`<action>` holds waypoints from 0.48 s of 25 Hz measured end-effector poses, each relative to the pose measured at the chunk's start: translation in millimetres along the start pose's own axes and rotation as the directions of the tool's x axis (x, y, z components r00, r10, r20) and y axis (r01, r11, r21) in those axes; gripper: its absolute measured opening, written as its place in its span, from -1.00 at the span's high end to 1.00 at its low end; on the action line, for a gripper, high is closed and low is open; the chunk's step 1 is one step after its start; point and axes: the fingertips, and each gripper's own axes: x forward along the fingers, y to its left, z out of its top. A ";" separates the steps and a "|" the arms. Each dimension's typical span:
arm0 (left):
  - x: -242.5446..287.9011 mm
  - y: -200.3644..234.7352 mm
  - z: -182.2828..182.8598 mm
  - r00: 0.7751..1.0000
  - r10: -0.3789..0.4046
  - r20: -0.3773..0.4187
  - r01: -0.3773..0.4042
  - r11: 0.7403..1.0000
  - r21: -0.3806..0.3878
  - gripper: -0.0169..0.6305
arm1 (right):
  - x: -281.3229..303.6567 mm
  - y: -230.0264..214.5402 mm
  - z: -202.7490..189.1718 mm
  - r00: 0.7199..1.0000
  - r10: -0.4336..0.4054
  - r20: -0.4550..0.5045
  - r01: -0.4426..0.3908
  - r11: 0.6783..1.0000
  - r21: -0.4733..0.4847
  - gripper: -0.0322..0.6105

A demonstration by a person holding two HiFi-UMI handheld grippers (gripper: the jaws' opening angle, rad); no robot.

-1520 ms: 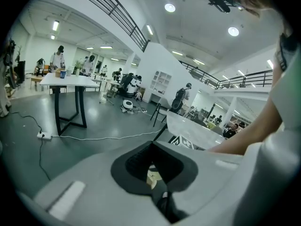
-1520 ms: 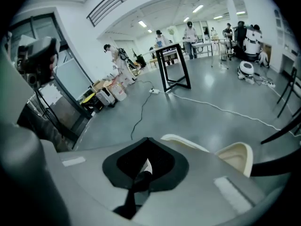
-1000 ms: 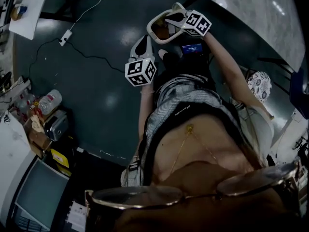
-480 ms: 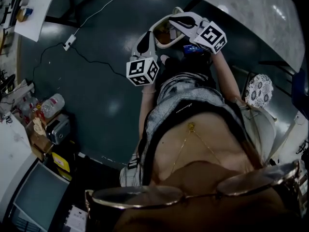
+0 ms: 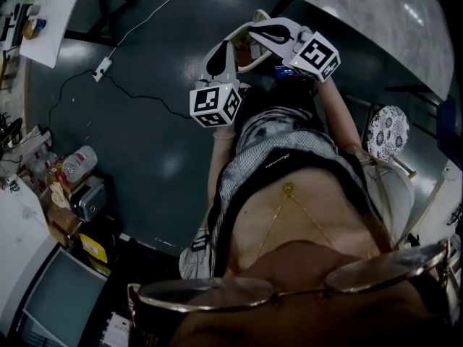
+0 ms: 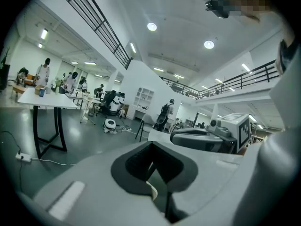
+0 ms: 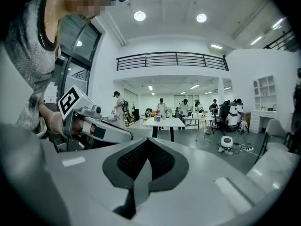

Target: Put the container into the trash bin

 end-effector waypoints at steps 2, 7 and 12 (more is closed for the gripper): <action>0.7 -4.0 -0.7 1.000 -0.009 -0.001 0.009 1.000 0.004 0.95 | -3.8 0.0 -1.4 1.000 -0.007 -0.003 0.007 1.000 -0.001 0.82; 2.8 -7.7 0.1 1.000 -0.026 -0.006 0.026 1.000 0.012 0.95 | -7.4 -0.2 -0.6 1.000 -0.021 -0.010 0.021 1.000 -0.007 0.82; 3.2 -8.8 1.8 0.999 -0.037 -0.019 0.037 0.999 0.019 0.95 | -8.0 1.5 2.9 1.000 -0.021 -0.015 0.021 1.000 -0.011 0.82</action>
